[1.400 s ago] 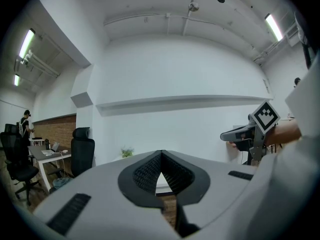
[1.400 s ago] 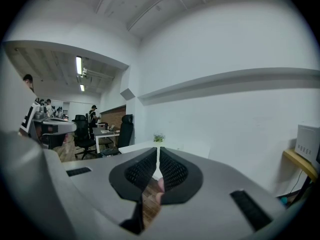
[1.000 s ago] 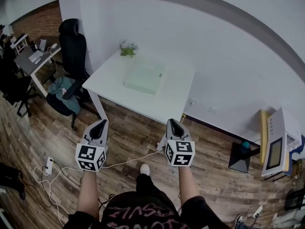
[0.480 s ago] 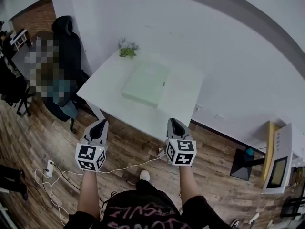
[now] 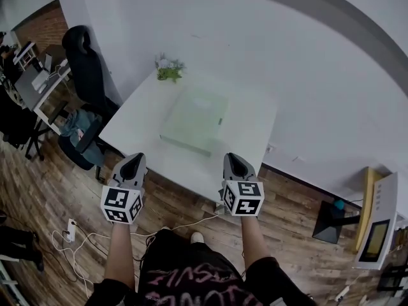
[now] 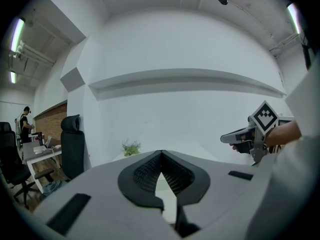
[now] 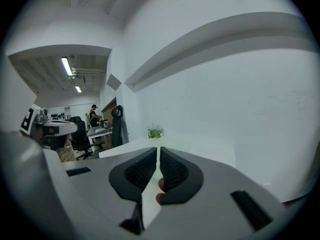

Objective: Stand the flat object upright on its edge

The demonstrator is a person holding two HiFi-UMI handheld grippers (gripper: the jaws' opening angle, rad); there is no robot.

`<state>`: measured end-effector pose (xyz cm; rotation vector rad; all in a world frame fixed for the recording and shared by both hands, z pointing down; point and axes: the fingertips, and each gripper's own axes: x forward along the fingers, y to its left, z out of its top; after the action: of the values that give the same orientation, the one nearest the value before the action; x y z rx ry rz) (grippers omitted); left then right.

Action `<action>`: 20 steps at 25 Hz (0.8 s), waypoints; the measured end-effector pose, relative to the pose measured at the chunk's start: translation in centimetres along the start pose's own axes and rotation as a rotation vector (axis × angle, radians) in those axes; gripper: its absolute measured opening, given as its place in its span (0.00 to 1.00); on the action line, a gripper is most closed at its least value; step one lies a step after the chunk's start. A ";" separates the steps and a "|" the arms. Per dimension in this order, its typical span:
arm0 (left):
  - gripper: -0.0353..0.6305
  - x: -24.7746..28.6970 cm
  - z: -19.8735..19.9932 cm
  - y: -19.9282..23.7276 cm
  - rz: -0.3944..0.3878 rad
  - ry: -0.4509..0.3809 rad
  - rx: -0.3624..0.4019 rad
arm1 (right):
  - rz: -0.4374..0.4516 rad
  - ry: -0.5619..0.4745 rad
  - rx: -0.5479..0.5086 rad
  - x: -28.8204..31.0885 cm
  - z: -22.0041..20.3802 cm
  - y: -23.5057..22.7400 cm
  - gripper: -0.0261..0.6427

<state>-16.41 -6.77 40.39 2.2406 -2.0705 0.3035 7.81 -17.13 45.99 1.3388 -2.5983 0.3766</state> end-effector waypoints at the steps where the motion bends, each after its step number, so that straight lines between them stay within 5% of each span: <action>1: 0.08 0.5 0.3 0.3 -0.004 -0.004 0.001 | -0.001 -0.002 0.003 0.5 0.2 -0.1 0.08; 20: 0.08 17.2 0.4 6.4 -0.169 0.019 -0.030 | -0.142 0.058 0.058 12.3 1.3 -3.6 0.08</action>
<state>-21.54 -24.23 42.86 2.3653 -1.8479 0.2778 3.67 -28.98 48.79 1.4972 -2.4458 0.4630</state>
